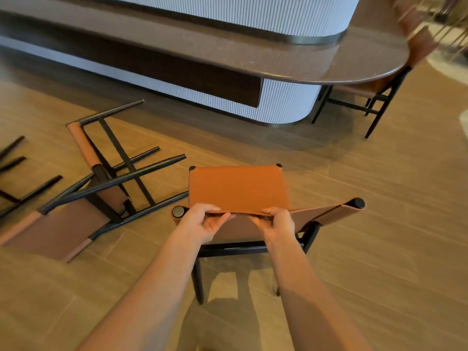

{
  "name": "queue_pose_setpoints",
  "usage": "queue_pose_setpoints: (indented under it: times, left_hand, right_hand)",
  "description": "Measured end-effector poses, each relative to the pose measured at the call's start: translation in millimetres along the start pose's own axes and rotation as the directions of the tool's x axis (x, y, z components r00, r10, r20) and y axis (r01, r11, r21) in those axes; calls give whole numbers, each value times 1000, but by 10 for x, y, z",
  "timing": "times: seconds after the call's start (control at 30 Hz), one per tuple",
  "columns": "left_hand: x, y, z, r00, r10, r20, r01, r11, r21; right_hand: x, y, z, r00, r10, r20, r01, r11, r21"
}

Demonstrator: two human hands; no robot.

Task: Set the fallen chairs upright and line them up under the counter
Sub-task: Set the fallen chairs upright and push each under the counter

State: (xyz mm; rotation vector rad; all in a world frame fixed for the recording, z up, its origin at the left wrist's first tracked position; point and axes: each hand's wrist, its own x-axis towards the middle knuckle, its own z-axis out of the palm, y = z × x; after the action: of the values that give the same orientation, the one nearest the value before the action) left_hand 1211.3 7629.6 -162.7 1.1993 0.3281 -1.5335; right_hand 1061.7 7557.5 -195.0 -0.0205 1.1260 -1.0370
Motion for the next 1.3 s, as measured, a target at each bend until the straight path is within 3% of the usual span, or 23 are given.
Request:
queue_pose_setpoints:
  times: [0.33,0.5,0.73,0.97,1.3]
  left_hand:
    - [-23,-63,-336,991,-132,-26,132,991,-1]
    - [-44,-242,-553,975,-213,-63,212,977,-28]
    - [-60,-330,-659,985,-151,-83,158,984,86]
    - [60,-560,-649,1000,-21,-21,19,994,-111]
    - [206,-258,-287,993,8,-120,-23,992,-123]
  right_hand:
    - [-103,183,-115,999,-6,-35,-2,969,-247]
    - [-170,367,-322,997,51,-52,-62,969,-238]
    - [-254,368,-402,996,43,-78,-66,945,-319]
    - [-204,-27,-589,970,113,-216,-151,974,-168]
    - [76,-348,-181,953,258,-157,-278,953,-121]
